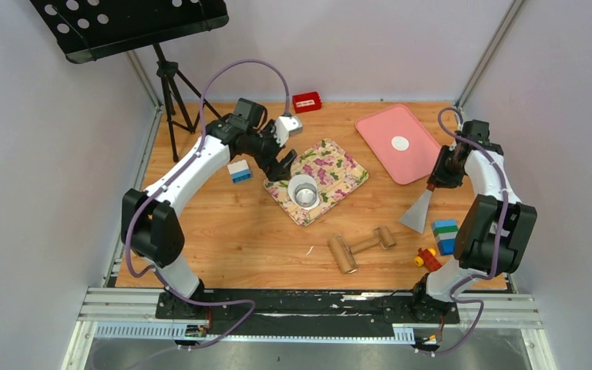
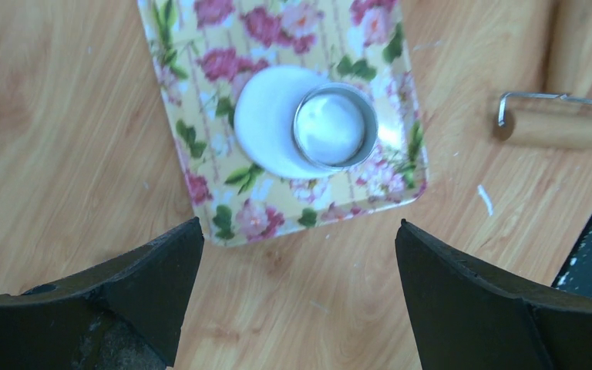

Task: Roll out the dumpling wrappers from the dough
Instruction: Pick up the spatula from the center of the board.

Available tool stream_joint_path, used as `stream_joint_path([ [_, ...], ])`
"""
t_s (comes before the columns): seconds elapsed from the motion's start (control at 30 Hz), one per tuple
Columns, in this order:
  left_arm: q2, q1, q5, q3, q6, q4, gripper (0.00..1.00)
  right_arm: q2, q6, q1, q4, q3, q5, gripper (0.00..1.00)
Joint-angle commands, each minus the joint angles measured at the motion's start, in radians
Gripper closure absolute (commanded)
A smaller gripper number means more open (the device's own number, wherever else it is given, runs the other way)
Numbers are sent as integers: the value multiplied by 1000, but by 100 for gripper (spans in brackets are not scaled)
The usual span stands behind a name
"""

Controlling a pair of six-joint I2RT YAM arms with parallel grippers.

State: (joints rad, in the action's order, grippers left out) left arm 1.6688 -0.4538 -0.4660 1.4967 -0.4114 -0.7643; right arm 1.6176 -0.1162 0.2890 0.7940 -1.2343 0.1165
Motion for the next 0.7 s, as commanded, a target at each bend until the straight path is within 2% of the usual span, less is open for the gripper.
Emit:
stream_joint_path([
  [0.0, 35, -50, -174, 105, 56, 95, 0, -27, -27, -51, -11, -93, 71, 100],
  [0.23, 167, -160, -287, 204, 147, 175, 0, -14, -51, -225, -31, -251, 64, 100],
  [0.4, 282, -214, -384, 331, 226, 151, 0, 33, -65, -339, -32, -362, 74, 100],
  [0.53, 334, -238, -420, 380, 295, 161, 0, 83, -90, -384, -30, -409, 110, 100],
  [0.67, 348, -248, -387, 362, 368, 218, 0, 120, -121, -406, -28, -432, 174, 100],
])
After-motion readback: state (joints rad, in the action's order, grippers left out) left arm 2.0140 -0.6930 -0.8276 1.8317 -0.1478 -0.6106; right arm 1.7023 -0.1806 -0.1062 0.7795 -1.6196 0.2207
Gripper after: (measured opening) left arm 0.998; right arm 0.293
